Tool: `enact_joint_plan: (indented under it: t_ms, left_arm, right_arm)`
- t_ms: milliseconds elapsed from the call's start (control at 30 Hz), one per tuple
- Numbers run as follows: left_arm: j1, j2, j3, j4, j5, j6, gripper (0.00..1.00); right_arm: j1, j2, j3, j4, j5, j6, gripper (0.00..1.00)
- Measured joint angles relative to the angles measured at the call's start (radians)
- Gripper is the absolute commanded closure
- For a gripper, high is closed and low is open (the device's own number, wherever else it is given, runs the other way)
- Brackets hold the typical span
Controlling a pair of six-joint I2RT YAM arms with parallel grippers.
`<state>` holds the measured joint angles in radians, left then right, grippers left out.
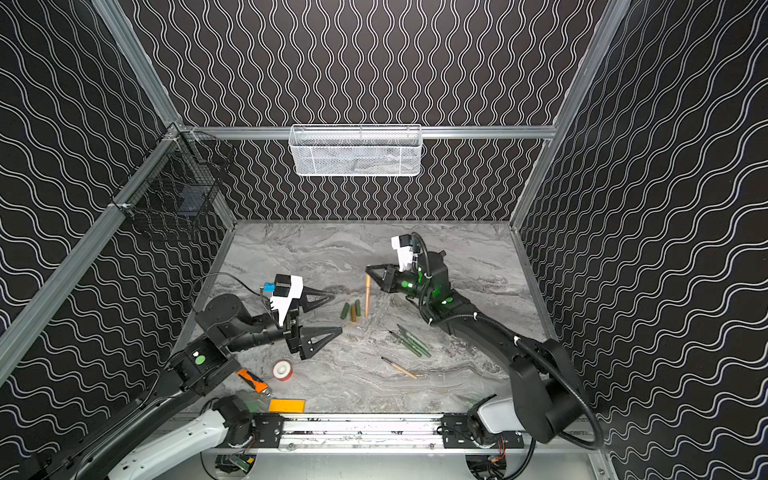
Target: Insert the pens into the pen caps
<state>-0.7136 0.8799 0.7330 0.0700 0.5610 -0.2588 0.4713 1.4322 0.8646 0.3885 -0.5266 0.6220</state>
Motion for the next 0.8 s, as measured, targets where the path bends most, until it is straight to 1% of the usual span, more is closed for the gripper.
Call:
enact_joint_plan:
  t_ms: [100, 133, 233, 367, 500, 600, 667, 733, 800]
  left_arm:
    - [0.000, -0.036, 0.002, -0.051, -0.020, 0.004, 0.01]
    - [0.000, -0.050, 0.004, -0.073, -0.030, 0.007, 0.01]
    - [0.000, -0.088, 0.011, -0.126, -0.054, 0.028, 0.01]
    - [0.000, -0.134, 0.027, -0.203, -0.094, 0.053, 0.01]
    - [0.000, -0.155, 0.042, -0.260, -0.121, 0.079, 0.01]
    - [0.000, -0.161, 0.048, -0.310, -0.136, 0.085, 0.01]
    - [0.000, -0.168, 0.053, -0.340, -0.140, 0.097, 0.01]
    - [0.000, -0.181, 0.055, -0.369, -0.156, 0.106, 0.01]
    - [0.000, -0.192, 0.058, -0.395, -0.161, 0.114, 0.01]
  right_arm:
    - [-0.113, 0.068, 0.051, -0.140, -0.009, -0.085, 0.88]
    - [-0.150, 0.093, 0.078, -0.196, 0.002, -0.124, 0.88]
    - [-0.219, 0.165, 0.171, -0.339, 0.050, -0.229, 0.88]
    - [-0.290, 0.302, 0.319, -0.535, 0.187, -0.375, 0.88]
    - [-0.315, 0.461, 0.464, -0.713, 0.355, -0.484, 0.88]
    - [-0.333, 0.562, 0.525, -0.805, 0.457, -0.539, 0.88]
    - [-0.345, 0.600, 0.541, -0.848, 0.533, -0.565, 0.87]
    - [-0.357, 0.619, 0.558, -0.863, 0.578, -0.586, 0.87]
    - [-0.364, 0.639, 0.578, -0.867, 0.647, -0.608, 0.86]
